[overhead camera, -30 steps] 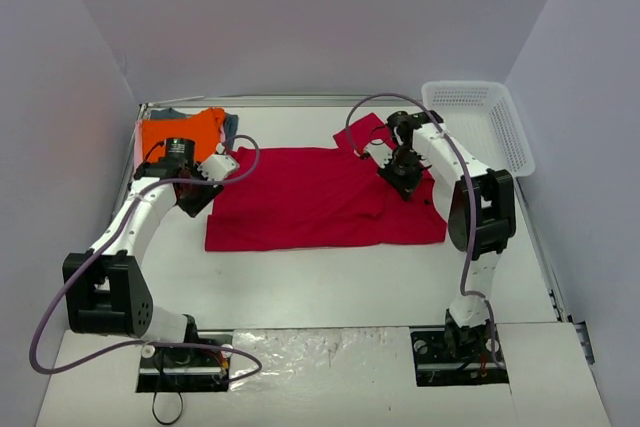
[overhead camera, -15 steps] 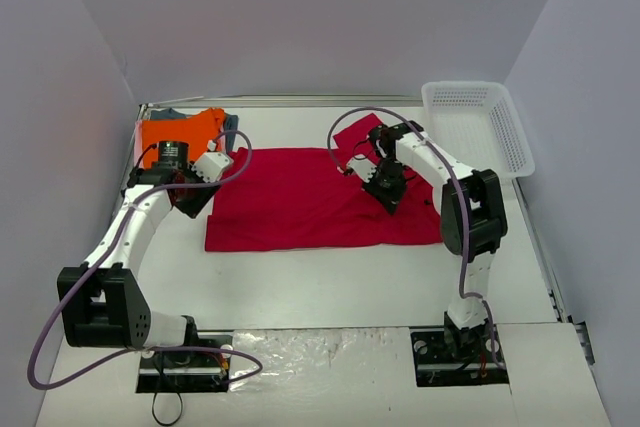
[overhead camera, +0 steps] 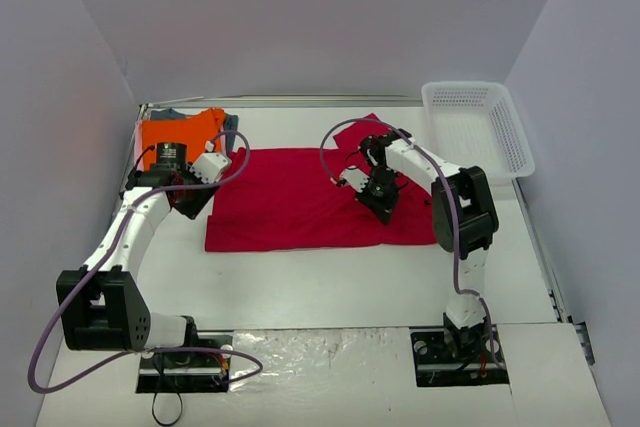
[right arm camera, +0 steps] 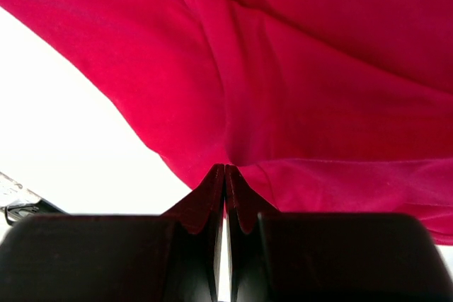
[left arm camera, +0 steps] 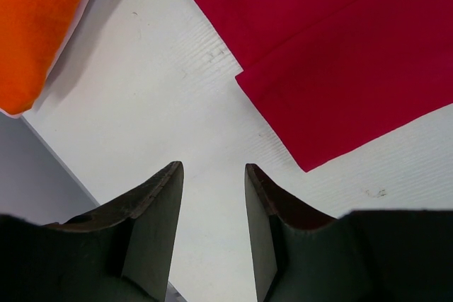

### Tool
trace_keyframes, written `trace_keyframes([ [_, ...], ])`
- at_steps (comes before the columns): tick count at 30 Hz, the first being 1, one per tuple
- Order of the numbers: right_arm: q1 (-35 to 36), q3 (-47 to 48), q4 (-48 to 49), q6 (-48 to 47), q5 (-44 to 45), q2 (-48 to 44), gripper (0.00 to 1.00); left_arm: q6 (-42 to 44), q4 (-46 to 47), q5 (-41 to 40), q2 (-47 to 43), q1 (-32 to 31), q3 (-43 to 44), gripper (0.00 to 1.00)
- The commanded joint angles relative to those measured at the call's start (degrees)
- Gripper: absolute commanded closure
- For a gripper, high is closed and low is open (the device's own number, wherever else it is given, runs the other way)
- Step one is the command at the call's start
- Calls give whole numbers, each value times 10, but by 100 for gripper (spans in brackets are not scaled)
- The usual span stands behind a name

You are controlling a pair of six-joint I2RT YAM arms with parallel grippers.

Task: Fold and stack the t-shirts
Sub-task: Fold the flattened tshirt in 1/3 of the way

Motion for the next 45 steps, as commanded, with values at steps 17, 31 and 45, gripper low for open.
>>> trace_keyframes([
  [17, 9, 199, -14, 38, -2, 108, 100, -9, 19, 13, -25, 11, -28, 61],
  [31, -11, 149, -7, 39, 1, 16, 100, 41, -23, 73, -66, 11, -38, 60],
  [45, -52, -75, 27, 68, 46, -221, 63, 142, -17, 23, -83, -62, -158, 56],
])
